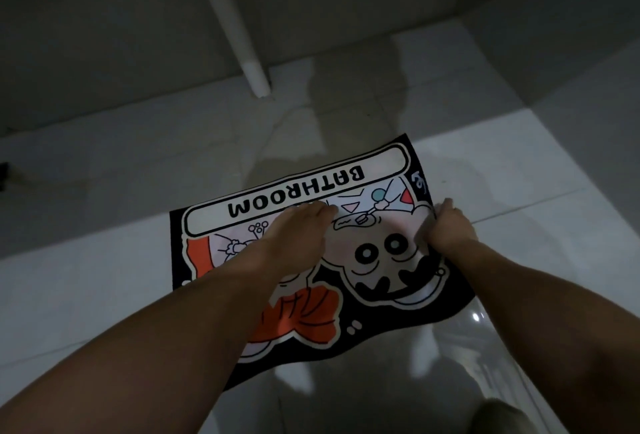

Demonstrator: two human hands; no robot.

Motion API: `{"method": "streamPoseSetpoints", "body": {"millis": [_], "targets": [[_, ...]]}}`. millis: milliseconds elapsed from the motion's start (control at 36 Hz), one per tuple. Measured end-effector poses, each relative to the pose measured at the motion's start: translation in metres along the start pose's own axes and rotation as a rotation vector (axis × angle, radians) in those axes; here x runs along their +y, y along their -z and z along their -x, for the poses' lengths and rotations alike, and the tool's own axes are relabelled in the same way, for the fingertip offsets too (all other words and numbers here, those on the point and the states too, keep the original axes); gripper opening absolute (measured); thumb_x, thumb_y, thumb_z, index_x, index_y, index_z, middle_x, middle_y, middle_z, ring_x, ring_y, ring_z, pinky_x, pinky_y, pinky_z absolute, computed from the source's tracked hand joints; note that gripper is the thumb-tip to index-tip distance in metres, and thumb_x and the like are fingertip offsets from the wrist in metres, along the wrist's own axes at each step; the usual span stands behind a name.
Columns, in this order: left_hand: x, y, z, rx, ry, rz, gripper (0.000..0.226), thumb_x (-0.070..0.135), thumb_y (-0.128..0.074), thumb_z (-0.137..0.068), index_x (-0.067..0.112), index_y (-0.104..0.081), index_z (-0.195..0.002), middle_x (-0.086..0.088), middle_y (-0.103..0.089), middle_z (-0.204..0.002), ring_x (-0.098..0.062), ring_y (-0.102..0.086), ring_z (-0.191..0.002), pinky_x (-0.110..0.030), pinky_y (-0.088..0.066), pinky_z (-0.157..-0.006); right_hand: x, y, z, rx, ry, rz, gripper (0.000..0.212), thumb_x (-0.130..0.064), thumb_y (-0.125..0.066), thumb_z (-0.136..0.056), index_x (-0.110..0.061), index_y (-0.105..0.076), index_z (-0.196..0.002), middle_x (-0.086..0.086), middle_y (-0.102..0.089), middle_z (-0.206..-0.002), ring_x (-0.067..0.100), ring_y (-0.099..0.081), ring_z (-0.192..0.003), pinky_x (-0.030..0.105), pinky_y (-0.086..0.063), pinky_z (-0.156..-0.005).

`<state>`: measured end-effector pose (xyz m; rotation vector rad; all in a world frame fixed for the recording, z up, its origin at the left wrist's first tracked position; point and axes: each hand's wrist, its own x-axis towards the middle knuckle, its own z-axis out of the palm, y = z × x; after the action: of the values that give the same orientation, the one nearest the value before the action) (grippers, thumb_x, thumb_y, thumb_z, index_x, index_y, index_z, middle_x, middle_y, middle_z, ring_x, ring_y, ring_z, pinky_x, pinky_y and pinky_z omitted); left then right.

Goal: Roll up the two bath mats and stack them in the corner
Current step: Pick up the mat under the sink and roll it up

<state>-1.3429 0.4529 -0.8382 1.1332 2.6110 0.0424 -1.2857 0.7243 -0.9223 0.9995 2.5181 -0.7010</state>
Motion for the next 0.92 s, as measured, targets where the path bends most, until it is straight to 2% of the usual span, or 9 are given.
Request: {"method": "streamPoseSetpoints", "body": {"millis": [56, 111, 194, 278, 417, 556, 722, 833, 917], "targets": [[-0.003, 0.001, 0.0, 0.004, 0.005, 0.015, 0.057, 0.014, -0.046, -0.09, 0.013, -0.03, -0.145, -0.006, -0.045, -0.139, -0.024, -0.046, -0.122, -0.033, -0.034, -0.1, -0.008, 0.008, 0.004, -0.112, -0.067, 0.018, 0.04, -0.013, -0.07, -0.061, -0.001, -0.057, -0.097, 0.015, -0.063, -0.094, 0.03, -0.062, -0.082, 0.031, -0.053, -0.066], [-0.007, 0.003, 0.0, 0.026, 0.006, 0.025, 0.055, 0.013, -0.047, -0.089, 0.012, -0.034, -0.143, -0.007, -0.05, -0.134, -0.024, -0.05, -0.118, -0.034, -0.037, -0.098, -0.018, 0.011, 0.008, -0.167, -0.065, 0.082, 0.03, -0.019, -0.068, -0.065, -0.003, -0.064, -0.09, 0.013, -0.066, -0.089, 0.027, -0.063, -0.077, 0.027, -0.051, -0.061], [-0.014, 0.011, 0.001, 0.06, 0.011, 0.049, 0.052, 0.012, -0.05, -0.087, 0.01, -0.042, -0.138, -0.007, -0.055, -0.127, -0.025, -0.054, -0.112, -0.037, -0.043, -0.095, -0.037, 0.008, 0.011, -0.138, 0.046, 0.163, 0.031, -0.02, -0.057, -0.082, -0.002, -0.06, -0.108, 0.019, -0.06, -0.113, 0.031, -0.06, -0.098, 0.031, -0.047, -0.079], [-0.021, 0.027, 0.001, 0.108, 0.044, 0.078, 0.05, 0.012, -0.054, -0.086, 0.01, -0.045, -0.135, -0.01, -0.057, -0.122, -0.029, -0.056, -0.109, -0.039, -0.046, -0.091, -0.06, 0.016, 0.022, -0.156, 0.167, 0.195, 0.032, -0.021, -0.057, -0.084, -0.007, -0.057, -0.112, 0.018, -0.061, -0.113, 0.03, -0.059, -0.099, 0.028, -0.044, -0.075], [-0.028, 0.053, 0.001, 0.197, 0.097, 0.148, 0.056, 0.011, -0.053, -0.085, 0.013, -0.038, -0.139, -0.008, -0.046, -0.138, -0.026, -0.042, -0.126, -0.033, -0.034, -0.102, -0.099, 0.06, 0.045, -0.091, 0.403, 0.426, 0.046, -0.011, -0.043, -0.091, -0.01, -0.04, -0.137, 0.018, -0.06, -0.119, 0.032, -0.058, -0.105, 0.034, -0.045, -0.08], [-0.028, 0.083, -0.005, 0.306, 0.07, 0.119, 0.072, 0.023, -0.062, -0.084, 0.014, -0.027, -0.146, -0.007, -0.029, -0.151, -0.024, -0.025, -0.139, -0.033, -0.019, -0.114, -0.125, 0.105, 0.072, 0.018, 0.699, 0.649, 0.057, -0.012, -0.049, -0.087, -0.021, -0.034, -0.142, 0.014, -0.06, -0.111, 0.033, -0.059, -0.097, 0.033, -0.046, -0.074], [-0.019, 0.098, 0.001, 0.294, 0.01, 0.029, 0.094, 0.04, -0.069, -0.077, 0.01, -0.016, -0.149, -0.011, -0.025, -0.153, -0.025, -0.02, -0.142, -0.037, -0.013, -0.119, -0.161, 0.14, 0.108, -0.024, 0.961, 0.763, 0.066, -0.017, -0.05, -0.092, -0.03, -0.02, -0.149, 0.009, -0.049, -0.132, 0.028, -0.054, -0.113, 0.035, -0.048, -0.087], [-0.013, 0.111, 0.011, 0.268, 0.056, 0.054, 0.079, 0.036, -0.064, -0.08, 0.013, -0.026, -0.145, -0.009, -0.04, -0.145, -0.024, -0.036, -0.134, -0.036, -0.024, -0.112, -0.179, 0.156, 0.131, 0.025, 1.134, 0.755, 0.067, -0.022, -0.051, -0.093, -0.033, -0.018, -0.149, 0.006, -0.051, -0.124, 0.026, -0.055, -0.108, 0.033, -0.046, -0.081], [-0.014, 0.124, 0.018, 0.288, 0.119, 0.134, 0.05, 0.022, -0.06, -0.082, 0.018, -0.043, -0.129, -0.007, -0.058, -0.122, -0.025, -0.054, -0.111, -0.035, -0.043, -0.092, -0.184, 0.162, 0.136, 0.094, 1.198, 0.806, 0.068, -0.021, -0.049, -0.092, -0.031, -0.016, -0.15, 0.006, -0.052, -0.12, 0.027, -0.057, -0.101, 0.038, -0.049, -0.078]]}}
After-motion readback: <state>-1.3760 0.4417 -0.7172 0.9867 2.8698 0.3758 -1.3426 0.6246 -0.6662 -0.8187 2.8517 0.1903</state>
